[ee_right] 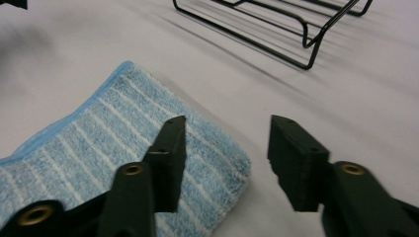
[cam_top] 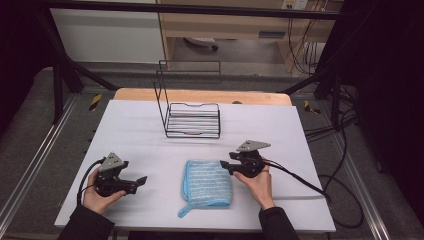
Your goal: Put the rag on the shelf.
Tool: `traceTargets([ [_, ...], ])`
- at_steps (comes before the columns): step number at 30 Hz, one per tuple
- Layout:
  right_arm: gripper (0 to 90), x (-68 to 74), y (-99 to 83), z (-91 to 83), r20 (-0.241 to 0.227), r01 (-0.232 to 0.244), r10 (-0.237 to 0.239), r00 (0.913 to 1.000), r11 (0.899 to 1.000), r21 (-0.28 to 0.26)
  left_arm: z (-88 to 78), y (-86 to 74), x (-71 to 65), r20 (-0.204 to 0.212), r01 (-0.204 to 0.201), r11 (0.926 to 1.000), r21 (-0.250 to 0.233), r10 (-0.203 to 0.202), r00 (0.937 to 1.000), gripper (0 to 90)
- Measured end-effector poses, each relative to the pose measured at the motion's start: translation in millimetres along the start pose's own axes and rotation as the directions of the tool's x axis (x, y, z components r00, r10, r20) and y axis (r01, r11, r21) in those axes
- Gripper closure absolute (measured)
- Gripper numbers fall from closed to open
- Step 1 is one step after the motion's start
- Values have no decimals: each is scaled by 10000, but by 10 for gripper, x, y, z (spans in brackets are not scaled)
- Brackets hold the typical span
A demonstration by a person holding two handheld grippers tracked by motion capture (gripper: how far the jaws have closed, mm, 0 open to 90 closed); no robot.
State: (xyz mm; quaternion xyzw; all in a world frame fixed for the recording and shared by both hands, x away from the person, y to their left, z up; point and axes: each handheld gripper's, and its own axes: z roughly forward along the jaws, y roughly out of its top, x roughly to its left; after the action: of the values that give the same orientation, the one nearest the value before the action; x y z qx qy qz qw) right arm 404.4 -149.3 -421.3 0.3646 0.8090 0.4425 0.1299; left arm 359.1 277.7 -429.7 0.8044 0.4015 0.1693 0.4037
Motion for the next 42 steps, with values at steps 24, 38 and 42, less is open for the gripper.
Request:
traceTargets([
  [24, 54, -221, -430, -371, 265, -826, 831, 9962, 9964, -214, 478, 656, -552, 310, -761, 9968, 242, 753, 9967, 140],
  [38, 55, -222, -499, -412, 371, -1035, 1042, 9939, 9944, -215, 971, 847, -682, 594, -32, 9962, 870, -19, 9982, 311],
  [42, 58, -223, -500, -394, 376, -1057, 1064, 9936, 9942, -201, 1084, 819, -688, 599, 68, 9925, 1224, -143, 9981, 375],
])
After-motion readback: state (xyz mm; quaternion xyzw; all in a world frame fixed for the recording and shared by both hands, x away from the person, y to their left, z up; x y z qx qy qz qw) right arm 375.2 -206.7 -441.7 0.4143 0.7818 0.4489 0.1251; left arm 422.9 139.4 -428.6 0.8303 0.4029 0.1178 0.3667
